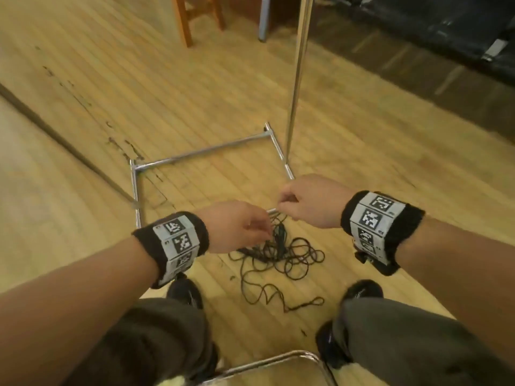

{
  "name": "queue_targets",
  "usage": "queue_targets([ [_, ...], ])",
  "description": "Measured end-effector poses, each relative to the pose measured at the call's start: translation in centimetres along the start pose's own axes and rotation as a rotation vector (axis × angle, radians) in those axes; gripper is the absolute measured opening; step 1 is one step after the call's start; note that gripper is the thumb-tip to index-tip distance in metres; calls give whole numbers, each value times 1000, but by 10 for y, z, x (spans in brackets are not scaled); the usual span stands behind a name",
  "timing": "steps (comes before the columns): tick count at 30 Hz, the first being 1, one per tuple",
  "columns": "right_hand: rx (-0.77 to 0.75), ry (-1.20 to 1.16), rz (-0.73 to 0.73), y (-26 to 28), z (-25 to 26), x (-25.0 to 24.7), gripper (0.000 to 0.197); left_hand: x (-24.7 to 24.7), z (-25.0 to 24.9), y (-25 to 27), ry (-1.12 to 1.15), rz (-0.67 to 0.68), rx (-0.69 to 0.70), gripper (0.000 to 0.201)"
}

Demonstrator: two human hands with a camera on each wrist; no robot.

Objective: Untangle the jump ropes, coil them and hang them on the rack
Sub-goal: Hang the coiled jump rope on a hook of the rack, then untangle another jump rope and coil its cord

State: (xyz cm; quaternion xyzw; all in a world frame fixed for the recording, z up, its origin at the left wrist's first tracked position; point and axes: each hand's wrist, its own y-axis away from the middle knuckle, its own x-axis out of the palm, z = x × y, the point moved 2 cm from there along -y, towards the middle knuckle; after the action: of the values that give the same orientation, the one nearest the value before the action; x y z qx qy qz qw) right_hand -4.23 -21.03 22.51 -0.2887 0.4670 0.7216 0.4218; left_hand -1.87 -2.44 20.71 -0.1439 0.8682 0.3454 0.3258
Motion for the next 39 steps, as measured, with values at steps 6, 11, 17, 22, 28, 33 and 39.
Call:
queue_targets([
  [6, 52, -95, 88, -55, -70, 74, 23, 53, 62, -88, -39, 94, -35, 16],
  [11, 78, -121, 186, -98, -115, 136, 20, 107, 123, -152, -241, 279, -33, 24],
  [17, 120, -153, 300, -121, -154, 193, 20, 185, 179, -213, -433, 430, -5, 34],
  [22, 136, -214, 329, -116, -172, 231, 19, 234, 208, -245, -508, 347, 16, 49],
  [28, 146, -194, 357, -114, -176, 254, 18, 258, 218, -253, -575, 348, 9, 51],
  [33, 139, -161, 349, -121, -170, 245, 18, 237, 202, -241, -356, 422, -70, 46],
  [39, 68, -32, 344, -128, -123, 187, 16, 159, 147, -190, -212, 298, -92, 11],
])
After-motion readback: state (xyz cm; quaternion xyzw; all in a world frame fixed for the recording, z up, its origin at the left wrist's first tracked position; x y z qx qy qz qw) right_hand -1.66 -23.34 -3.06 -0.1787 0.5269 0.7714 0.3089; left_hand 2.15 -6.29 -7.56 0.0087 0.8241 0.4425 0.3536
